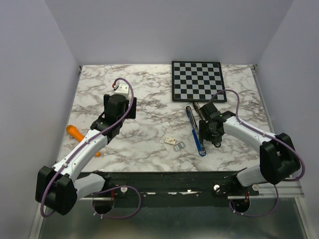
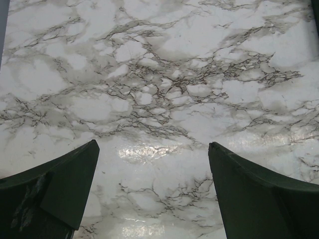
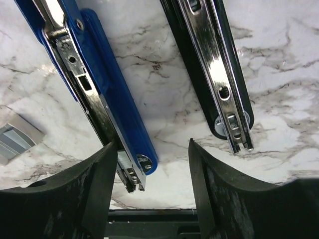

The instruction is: Load the staples into the stapler

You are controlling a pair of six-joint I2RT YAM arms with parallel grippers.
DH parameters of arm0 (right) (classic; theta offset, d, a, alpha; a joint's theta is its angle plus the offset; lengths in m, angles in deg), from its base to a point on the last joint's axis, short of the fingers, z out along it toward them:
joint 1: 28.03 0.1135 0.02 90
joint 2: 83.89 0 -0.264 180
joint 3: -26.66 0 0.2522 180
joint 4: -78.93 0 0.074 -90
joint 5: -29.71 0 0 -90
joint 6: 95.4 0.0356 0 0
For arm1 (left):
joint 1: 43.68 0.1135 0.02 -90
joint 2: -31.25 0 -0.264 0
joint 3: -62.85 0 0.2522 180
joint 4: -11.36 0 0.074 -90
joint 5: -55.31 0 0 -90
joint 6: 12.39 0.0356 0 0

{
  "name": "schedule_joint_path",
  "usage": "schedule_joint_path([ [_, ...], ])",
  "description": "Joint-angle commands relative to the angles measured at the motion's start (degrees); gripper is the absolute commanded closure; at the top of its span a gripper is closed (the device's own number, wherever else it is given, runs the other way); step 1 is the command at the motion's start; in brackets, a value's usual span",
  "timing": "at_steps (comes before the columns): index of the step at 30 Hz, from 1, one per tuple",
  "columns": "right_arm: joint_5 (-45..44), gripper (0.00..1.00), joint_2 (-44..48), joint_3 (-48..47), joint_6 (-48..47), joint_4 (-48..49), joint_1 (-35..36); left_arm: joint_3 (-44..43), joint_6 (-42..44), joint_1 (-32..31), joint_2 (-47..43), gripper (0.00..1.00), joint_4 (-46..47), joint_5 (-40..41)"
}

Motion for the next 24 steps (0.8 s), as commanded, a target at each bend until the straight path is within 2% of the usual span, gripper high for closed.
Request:
schedule_joint_path([
  [1, 1.8, 0.33, 1.6, 2.6, 1.5, -3.9, 0.0, -0.5, -0.6, 0.0, -1.5, 0.01, -0.6, -1.0],
  [17, 5.2, 0.33, 6.1, 5.5, 3.1, -4.9, 0.0, -0.3, -0.7, -0.2, -2.1, 0.01, -0.6, -1.1],
  [24, 4.0, 0.31, 8.9, 0.5, 0.1, -5.4, 0.0, -0.3, -0.7, -0.3, -2.1, 0.01, -0.6, -1.1],
])
